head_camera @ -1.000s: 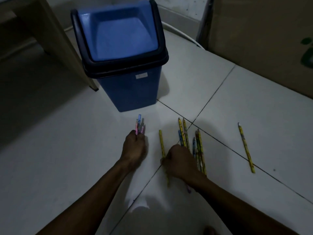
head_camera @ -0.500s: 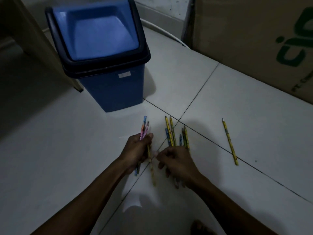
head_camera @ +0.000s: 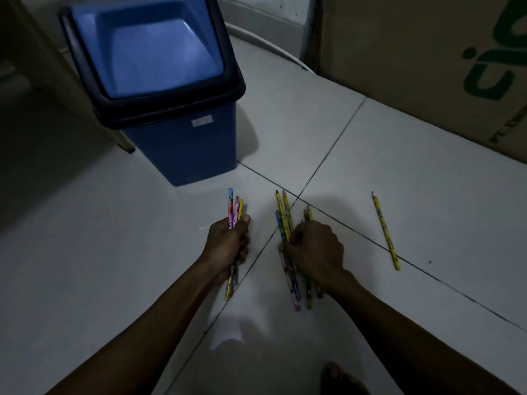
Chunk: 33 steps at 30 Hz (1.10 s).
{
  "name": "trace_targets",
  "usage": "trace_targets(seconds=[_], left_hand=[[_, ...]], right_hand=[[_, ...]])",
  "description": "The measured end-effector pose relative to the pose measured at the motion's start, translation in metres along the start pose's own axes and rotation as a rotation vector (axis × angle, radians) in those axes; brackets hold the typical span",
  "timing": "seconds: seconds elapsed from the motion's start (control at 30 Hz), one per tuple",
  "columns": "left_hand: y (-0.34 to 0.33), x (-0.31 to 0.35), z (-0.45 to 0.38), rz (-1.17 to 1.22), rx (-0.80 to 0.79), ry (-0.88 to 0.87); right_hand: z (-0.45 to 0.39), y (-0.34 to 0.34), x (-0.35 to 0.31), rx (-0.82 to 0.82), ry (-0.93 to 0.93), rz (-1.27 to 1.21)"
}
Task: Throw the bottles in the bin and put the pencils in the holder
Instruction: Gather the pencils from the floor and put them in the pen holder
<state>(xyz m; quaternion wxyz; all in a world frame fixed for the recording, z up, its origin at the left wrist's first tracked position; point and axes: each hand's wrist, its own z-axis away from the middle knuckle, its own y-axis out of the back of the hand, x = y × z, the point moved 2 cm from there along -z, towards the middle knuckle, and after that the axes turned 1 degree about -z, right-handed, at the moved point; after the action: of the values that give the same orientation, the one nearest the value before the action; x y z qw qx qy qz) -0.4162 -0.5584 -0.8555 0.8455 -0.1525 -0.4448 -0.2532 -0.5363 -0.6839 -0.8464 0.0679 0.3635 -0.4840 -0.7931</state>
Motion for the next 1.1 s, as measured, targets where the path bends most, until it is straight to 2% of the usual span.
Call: trace_targets(seconds=[0.27,0.7,0.8,0.87,0.93,1.03,1.1], left_hand=[[0.002,-0.002,0.001,0.011,-0.02,0.012],[0.003,-0.002,0.001,0.024,-0.005,0.024],[0.003,-0.001,0.002,0.053,-0.012,0.036],[0.003,0.003,0.002,0.084,-0.007,0.04],[0.001,0.007,0.0,0.126,-0.01,0.027],[-0.001,0.012,-0.002,0.135,-0.016,0.021],[0.0,0.012,-0.004,0.125,0.003,0.042]], right_hand=[[-0.001,-0.003,-0.007,0.003,-0.104,0.095],[-0.012,-0.006,-0.012,-0.101,-0.189,0.133],[-0.013,0.0,-0.009,-0.101,-0.219,0.029],[-0.011,0.005,-0.012,-0.091,-0.176,-0.132],[-0.003,0.008,-0.023,-0.159,-0.075,-0.275],[0.013,0.004,-0.038,-0.32,0.026,-0.364],[0.016,0.001,-0.039,-0.33,0.049,-0.412]])
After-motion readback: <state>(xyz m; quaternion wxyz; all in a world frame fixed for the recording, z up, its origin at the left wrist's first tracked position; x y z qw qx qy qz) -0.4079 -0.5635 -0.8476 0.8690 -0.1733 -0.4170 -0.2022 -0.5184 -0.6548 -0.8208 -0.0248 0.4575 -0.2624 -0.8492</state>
